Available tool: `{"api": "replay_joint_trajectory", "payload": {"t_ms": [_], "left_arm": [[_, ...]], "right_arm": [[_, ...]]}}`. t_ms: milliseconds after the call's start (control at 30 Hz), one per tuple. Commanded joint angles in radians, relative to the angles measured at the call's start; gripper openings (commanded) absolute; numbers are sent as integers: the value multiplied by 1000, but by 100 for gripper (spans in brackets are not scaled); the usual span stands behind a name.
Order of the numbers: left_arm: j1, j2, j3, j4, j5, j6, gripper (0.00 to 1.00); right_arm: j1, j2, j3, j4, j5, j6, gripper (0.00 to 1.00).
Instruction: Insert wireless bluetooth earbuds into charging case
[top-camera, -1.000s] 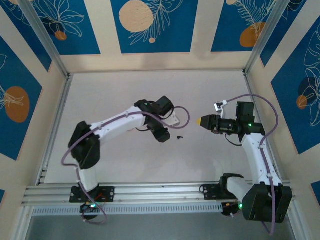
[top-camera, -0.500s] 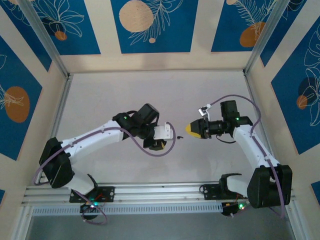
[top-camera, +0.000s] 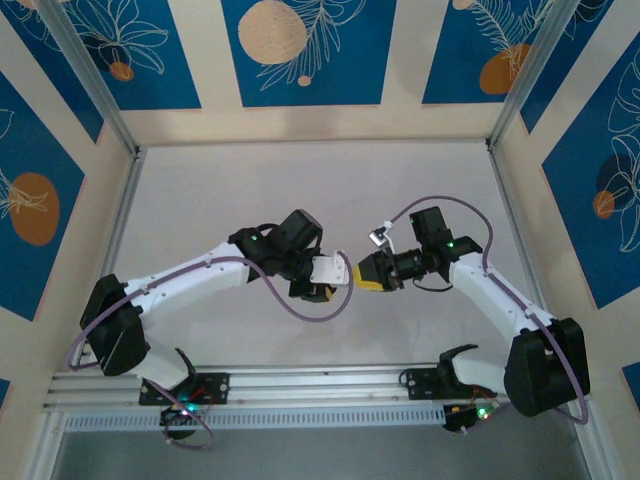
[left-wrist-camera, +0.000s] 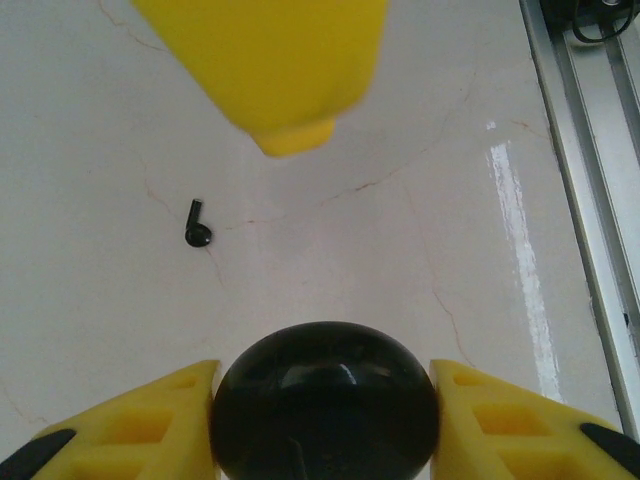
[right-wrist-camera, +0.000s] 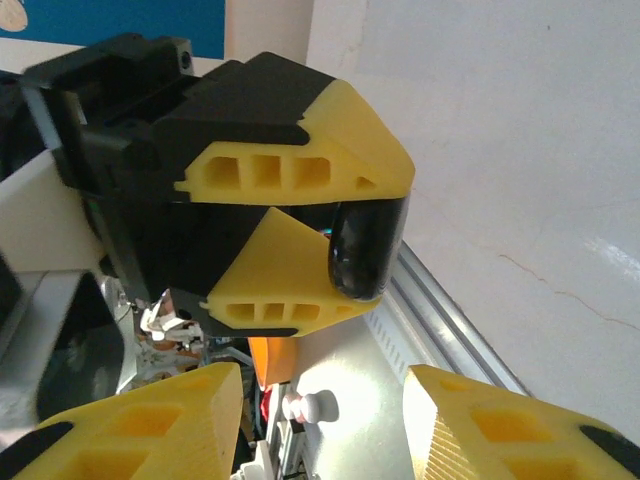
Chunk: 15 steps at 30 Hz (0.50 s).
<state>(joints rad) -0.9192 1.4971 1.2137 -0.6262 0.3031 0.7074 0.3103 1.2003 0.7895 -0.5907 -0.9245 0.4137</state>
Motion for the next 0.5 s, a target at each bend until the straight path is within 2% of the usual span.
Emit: {"api": "replay_joint_trajectory", "payload": {"t_ms": [0,467], "left_arm": [[-14,14,13,17,14,13,43],[-24,2,15,33,3,1,43]], "right_arm": [[26,17,-6,42,-7,50,46],[94,93,8,132,3,109,44]]}}
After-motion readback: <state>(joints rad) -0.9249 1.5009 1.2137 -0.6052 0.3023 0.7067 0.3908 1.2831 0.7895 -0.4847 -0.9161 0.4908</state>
